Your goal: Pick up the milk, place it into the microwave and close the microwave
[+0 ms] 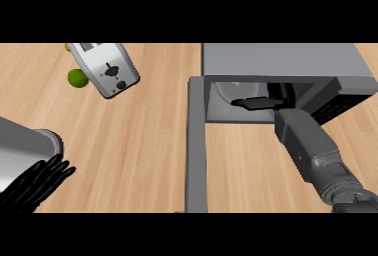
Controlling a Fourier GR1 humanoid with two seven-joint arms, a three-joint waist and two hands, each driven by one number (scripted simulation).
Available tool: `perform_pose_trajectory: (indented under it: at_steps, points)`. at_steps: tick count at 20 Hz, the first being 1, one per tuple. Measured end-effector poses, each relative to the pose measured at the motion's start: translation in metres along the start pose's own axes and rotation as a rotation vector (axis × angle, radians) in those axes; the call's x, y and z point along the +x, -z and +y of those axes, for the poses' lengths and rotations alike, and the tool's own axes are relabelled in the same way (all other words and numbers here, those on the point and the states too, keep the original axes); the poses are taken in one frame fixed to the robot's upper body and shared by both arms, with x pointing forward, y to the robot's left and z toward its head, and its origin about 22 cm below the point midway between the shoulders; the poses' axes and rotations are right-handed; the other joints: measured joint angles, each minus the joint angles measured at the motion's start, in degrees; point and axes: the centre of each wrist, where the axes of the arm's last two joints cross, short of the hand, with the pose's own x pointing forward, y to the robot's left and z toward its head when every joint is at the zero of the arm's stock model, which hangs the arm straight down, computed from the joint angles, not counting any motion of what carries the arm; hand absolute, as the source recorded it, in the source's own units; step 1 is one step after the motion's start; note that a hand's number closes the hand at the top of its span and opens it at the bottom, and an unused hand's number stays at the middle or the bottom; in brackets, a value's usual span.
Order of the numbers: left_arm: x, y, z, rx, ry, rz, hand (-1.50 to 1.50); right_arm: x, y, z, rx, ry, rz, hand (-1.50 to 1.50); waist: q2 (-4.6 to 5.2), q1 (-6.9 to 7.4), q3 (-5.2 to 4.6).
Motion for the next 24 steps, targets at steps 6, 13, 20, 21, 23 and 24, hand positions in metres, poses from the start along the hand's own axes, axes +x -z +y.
perform_pose_trajectory:
  at_steps: [6, 13, 20, 21, 23, 24]
  points:
    - [-0.016, 0.026, -0.005, -0.040, 0.036, 0.032, -1.50, -0.035, -0.041, 0.016, 0.038, 0.110, 0.018, -1.50, -0.76, -1.65, -0.14]
    - [-0.027, 0.048, -0.009, -0.066, 0.058, 0.051, 1.50, -0.072, -0.105, 0.018, 0.040, 0.082, 0.094, -1.50, -1.46, -3.49, -0.27]
    - [-0.037, 0.075, -0.013, -0.093, 0.111, 0.100, 1.50, -0.091, -0.171, -0.015, -0.013, 0.040, 0.120, -1.50, -1.63, -4.95, -0.38]
    - [-0.040, 0.081, -0.013, -0.100, 0.118, 0.113, 1.50, -0.092, -0.179, -0.020, -0.020, 0.041, 0.119, -1.50, -1.60, -5.23, -0.41]
    - [-0.044, 0.092, -0.017, -0.124, 0.135, 0.124, 1.50, -0.093, -0.198, -0.034, -0.041, 0.036, 0.118, -1.50, -1.58, -5.61, -0.44]
    - [-0.045, 0.097, -0.019, -0.136, 0.149, 0.127, 1.50, -0.092, -0.207, -0.045, -0.053, 0.033, 0.114, -1.50, -1.53, -5.64, -0.44]
